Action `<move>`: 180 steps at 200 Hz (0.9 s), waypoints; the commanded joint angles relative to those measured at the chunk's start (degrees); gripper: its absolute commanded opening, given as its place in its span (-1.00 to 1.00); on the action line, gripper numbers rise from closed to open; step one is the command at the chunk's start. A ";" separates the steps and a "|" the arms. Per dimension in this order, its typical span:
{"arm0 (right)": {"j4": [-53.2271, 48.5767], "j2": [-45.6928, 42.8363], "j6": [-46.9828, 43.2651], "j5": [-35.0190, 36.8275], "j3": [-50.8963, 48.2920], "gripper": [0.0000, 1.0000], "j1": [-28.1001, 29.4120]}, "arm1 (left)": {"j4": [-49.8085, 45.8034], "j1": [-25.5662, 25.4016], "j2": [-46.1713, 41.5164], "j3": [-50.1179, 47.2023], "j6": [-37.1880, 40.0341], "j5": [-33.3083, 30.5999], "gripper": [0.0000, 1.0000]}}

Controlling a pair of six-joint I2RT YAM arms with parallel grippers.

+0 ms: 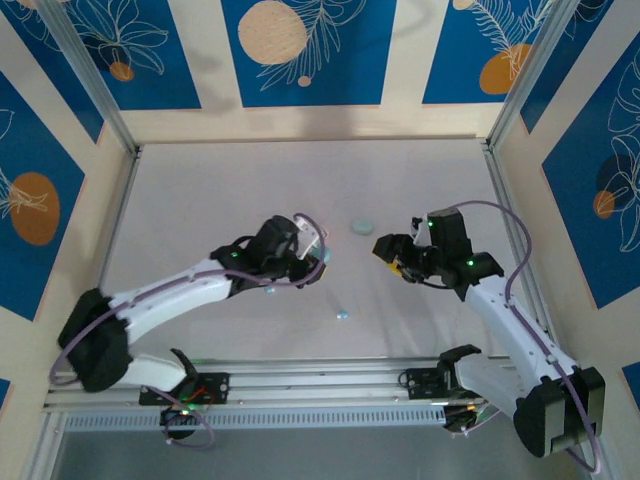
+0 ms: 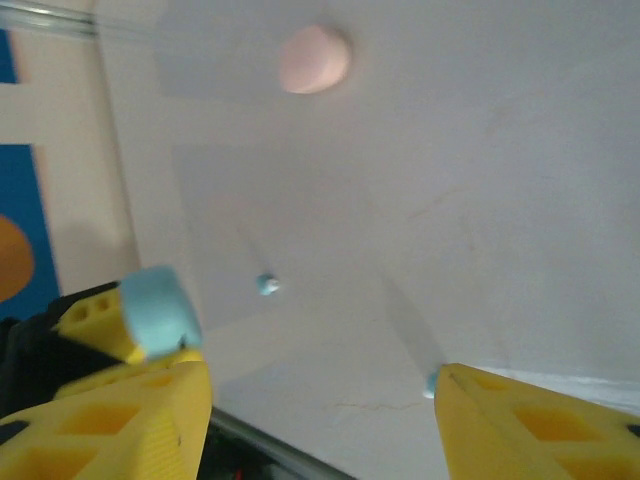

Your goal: Insert wireless bluetooth earbuds into charging case

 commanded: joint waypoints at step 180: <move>0.73 1.71 -5.07 0.50 14.74 0.15 13.26 | -2.04 0.30 -7.37 7.65 3.39 -0.73 -0.52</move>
